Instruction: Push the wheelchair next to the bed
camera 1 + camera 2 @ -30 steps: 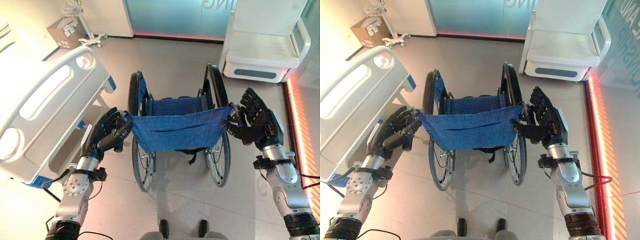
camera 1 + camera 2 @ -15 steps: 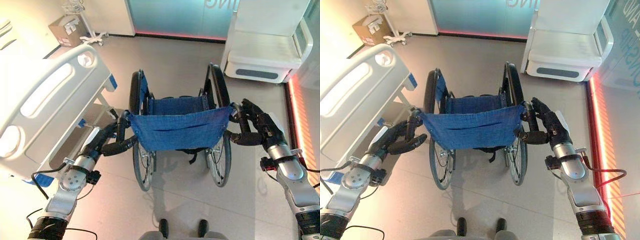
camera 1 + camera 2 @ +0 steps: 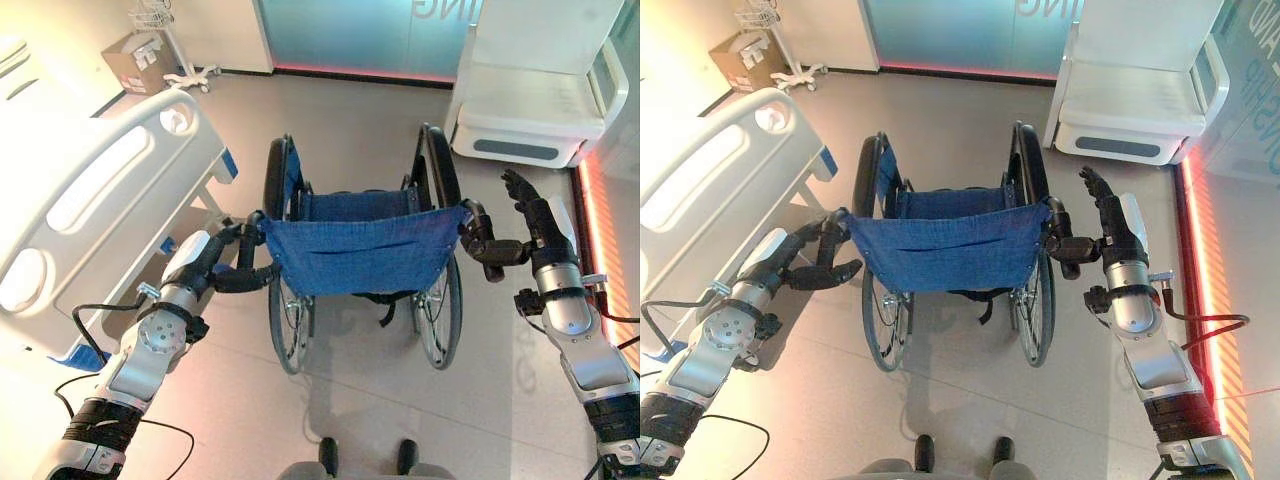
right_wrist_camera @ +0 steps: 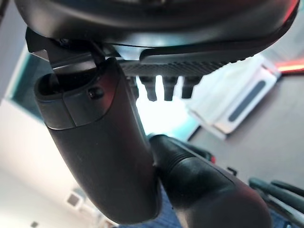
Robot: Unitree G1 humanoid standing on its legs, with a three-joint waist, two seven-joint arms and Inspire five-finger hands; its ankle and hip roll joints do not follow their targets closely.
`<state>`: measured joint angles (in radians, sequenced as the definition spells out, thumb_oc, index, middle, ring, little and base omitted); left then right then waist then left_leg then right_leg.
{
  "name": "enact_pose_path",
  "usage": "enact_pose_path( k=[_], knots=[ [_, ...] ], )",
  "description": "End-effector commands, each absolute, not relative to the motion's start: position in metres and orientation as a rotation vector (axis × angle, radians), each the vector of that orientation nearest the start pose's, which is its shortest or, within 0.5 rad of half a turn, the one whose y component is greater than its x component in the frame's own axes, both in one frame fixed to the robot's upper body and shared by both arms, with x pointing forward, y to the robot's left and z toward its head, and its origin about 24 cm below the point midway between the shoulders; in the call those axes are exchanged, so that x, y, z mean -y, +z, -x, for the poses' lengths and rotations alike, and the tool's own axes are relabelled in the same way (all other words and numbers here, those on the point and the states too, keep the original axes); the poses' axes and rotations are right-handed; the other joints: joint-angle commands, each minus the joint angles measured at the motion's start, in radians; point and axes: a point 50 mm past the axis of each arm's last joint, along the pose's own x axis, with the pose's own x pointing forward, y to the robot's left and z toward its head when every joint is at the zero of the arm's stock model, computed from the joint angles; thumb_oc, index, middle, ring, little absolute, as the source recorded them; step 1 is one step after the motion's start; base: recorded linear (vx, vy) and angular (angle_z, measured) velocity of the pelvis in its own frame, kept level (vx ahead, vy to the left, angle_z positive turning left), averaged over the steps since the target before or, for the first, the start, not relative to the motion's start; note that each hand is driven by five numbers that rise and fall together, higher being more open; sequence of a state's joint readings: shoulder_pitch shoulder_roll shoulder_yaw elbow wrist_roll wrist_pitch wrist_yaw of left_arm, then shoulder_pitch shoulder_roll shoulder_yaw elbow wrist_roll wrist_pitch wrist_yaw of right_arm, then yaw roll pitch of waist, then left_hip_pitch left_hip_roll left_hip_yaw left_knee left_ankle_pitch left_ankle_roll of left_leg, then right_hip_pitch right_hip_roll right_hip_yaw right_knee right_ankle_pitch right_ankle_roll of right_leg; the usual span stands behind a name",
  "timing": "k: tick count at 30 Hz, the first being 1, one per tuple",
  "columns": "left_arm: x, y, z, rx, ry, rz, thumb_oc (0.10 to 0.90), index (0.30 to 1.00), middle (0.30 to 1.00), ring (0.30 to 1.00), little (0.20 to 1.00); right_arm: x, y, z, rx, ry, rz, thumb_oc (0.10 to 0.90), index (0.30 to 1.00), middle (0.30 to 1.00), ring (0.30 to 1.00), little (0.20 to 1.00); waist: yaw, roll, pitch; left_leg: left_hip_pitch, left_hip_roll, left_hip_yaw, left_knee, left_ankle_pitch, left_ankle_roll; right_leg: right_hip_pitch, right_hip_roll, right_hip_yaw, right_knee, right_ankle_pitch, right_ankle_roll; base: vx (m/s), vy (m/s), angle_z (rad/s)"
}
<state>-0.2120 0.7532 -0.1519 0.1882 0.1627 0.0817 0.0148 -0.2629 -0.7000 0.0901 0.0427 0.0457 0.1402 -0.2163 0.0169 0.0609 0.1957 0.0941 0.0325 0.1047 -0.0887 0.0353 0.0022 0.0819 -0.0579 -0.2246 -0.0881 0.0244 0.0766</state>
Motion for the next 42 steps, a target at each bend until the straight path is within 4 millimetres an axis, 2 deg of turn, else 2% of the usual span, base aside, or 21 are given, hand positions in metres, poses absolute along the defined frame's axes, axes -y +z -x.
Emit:
enact_pose_path(
  k=[1,3,12,17,23,28,33,42],
  knots=[
    [-0.300,0.107,-0.299,-0.124,0.109,-1.099,0.800,0.900,0.900,0.900,0.900,0.260,0.180,-0.313,0.226,-0.237,0.763,0.800,0.900,0.900,0.900,0.900,-0.011,-0.048,-0.026,-0.051,-0.027,-0.018,0.080,-0.079,0.012,-0.060,-0.007,0.054,0.136,-0.074,0.007,0.00,0.000,0.00],
    [-0.299,0.117,-0.310,-0.152,0.086,-1.090,0.800,0.900,0.900,0.900,0.900,0.260,0.175,-0.325,0.103,-0.207,0.792,0.800,0.900,0.900,0.900,0.900,-0.009,-0.053,-0.027,-0.053,-0.026,-0.016,0.086,-0.080,0.010,-0.058,-0.007,0.050,0.138,-0.075,0.006,-0.01,-0.037,0.04],
    [-0.310,0.135,-0.330,-0.314,0.007,-1.021,0.800,0.900,0.900,0.900,0.900,0.270,0.177,-0.350,-0.175,-0.117,0.849,0.800,0.900,0.900,0.900,0.900,0.003,-0.062,-0.024,-0.055,-0.024,-0.013,0.098,-0.081,0.009,-0.054,-0.009,0.039,0.143,-0.074,0.005,0.00,-0.009,0.02],
    [-0.314,0.151,-0.339,-0.321,-0.016,-0.974,0.800,0.900,0.900,0.900,0.900,0.275,0.175,-0.358,-0.303,-0.083,0.880,0.800,0.900,0.900,0.900,0.900,0.010,-0.065,-0.025,-0.057,-0.024,-0.011,0.104,-0.082,0.011,-0.051,-0.011,0.036,0.141,-0.072,0.002,0.00,0.000,0.00],
    [-0.308,0.172,-0.350,-0.294,-0.034,-0.982,0.800,0.900,0.900,0.900,0.900,0.278,0.172,-0.367,-0.435,-0.072,0.877,0.800,0.900,0.900,0.900,0.900,0.022,-0.069,-0.024,-0.058,-0.026,-0.018,0.109,-0.086,0.013,-0.043,-0.014,0.033,0.137,-0.073,-0.003,0.00,0.000,0.00],
    [-0.305,0.192,-0.357,-0.287,-0.058,-1.046,0.800,0.900,0.900,0.900,0.900,0.279,0.186,-0.373,-0.463,-0.078,0.932,0.800,0.900,0.900,0.900,0.900,0.029,-0.069,-0.024,-0.057,-0.028,-0.027,0.110,-0.088,0.013,-0.038,-0.015,0.031,0.135,-0.074,-0.005,0.00,0.000,0.00],
    [-0.305,0.209,-0.360,-0.357,-0.085,-1.175,0.800,0.900,0.900,0.900,0.900,0.278,0.197,-0.377,-0.477,-0.086,0.982,0.800,0.900,0.900,0.900,0.900,0.034,-0.068,-0.023,-0.057,-0.029,-0.034,0.110,-0.088,0.013,-0.031,-0.017,0.028,0.129,-0.074,-0.007,0.01,-0.002,0.00],
    [-0.306,0.229,-0.367,-0.364,-0.007,-1.190,0.800,0.900,0.900,0.900,0.900,0.276,0.208,-0.380,-0.542,-0.155,1.030,0.800,0.900,0.900,0.900,0.900,0.030,-0.069,-0.022,-0.052,-0.035,-0.040,0.103,-0.090,0.014,-0.023,-0.014,0.035,0.114,-0.074,-0.010,0.00,0.000,0.00]
  ],
)
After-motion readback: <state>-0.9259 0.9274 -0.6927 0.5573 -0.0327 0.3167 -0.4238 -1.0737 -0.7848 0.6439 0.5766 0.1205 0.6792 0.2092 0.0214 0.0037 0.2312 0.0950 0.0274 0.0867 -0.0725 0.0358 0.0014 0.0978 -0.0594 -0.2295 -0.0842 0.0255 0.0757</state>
